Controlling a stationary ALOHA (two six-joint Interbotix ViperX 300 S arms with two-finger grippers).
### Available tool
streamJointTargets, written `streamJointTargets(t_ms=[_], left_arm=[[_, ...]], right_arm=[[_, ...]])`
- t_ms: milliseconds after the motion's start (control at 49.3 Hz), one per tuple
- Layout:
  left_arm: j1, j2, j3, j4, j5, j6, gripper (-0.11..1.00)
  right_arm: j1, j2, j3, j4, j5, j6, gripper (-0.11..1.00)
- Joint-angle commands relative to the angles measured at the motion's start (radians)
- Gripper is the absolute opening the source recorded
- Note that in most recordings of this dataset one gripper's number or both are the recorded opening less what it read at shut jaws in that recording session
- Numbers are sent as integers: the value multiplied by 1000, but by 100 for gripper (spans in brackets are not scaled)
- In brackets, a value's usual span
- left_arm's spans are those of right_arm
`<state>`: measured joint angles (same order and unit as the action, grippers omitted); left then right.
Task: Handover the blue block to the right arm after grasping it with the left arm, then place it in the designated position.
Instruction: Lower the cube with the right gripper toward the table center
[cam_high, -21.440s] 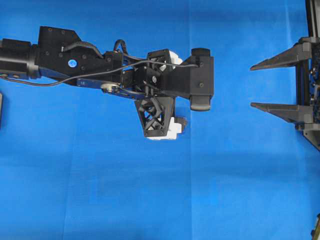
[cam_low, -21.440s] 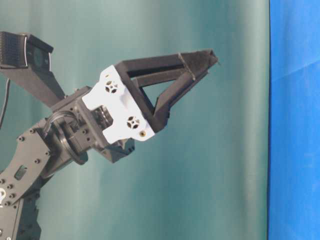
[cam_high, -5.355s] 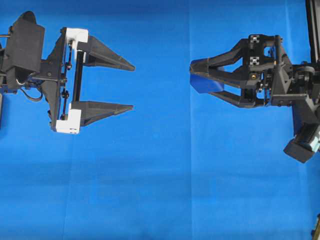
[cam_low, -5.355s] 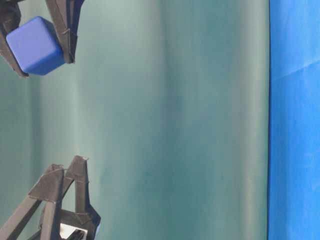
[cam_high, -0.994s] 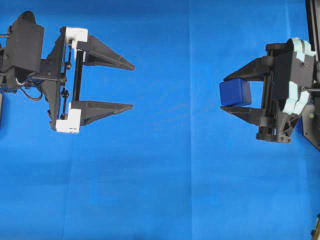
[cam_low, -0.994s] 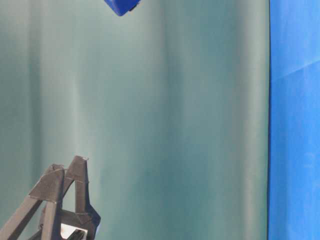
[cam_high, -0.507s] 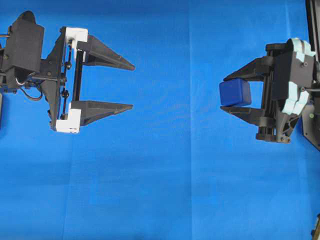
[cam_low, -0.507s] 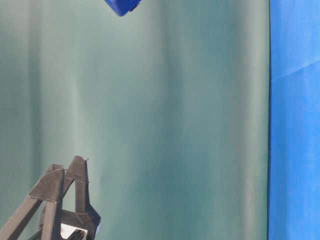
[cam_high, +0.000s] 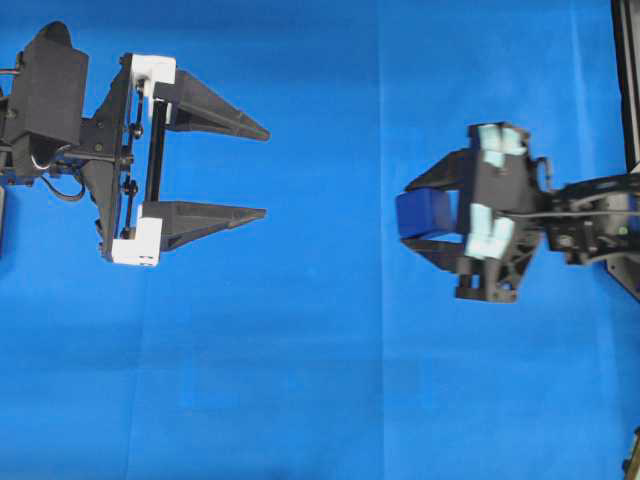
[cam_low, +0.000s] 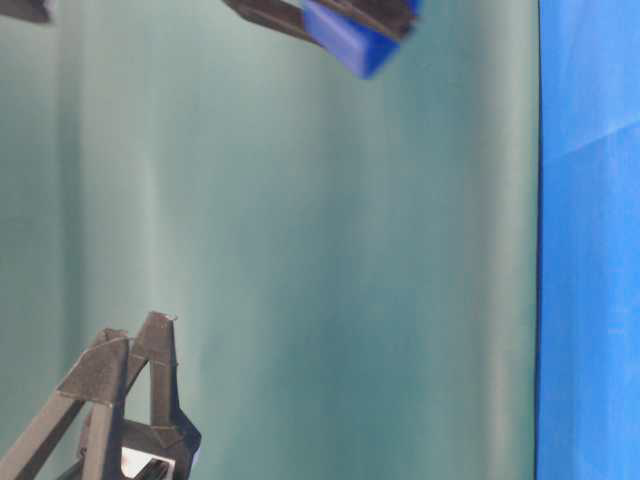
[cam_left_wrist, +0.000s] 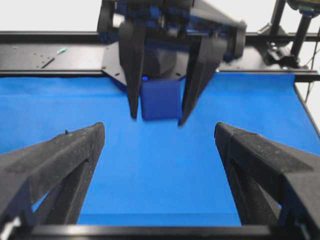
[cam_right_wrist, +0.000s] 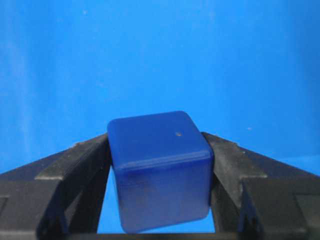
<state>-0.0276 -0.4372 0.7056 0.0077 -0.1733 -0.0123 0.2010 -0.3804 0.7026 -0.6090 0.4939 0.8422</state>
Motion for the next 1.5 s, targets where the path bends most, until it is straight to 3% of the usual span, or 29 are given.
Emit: streamJointTargets(t_ms=[0,264,588,1075,1481], left_arm=[[2,-11,-18,3,-8,2,93],[0,-11,-18,3,-8,2,93],[2,-11,-17,3,-6,2,93],[2,-14,-12,3,-3,2,93],[2,-15,-12,2,-3,2,93]], right_arm=[[-25,34,5,-5,-74,21,47],[-95,192,51,-2,-319,72,47],[-141,364,25,2,-479,74,47],[-178,502,-20,2,-586,74,47],[-184,532,-23,3,-624,74,47]])
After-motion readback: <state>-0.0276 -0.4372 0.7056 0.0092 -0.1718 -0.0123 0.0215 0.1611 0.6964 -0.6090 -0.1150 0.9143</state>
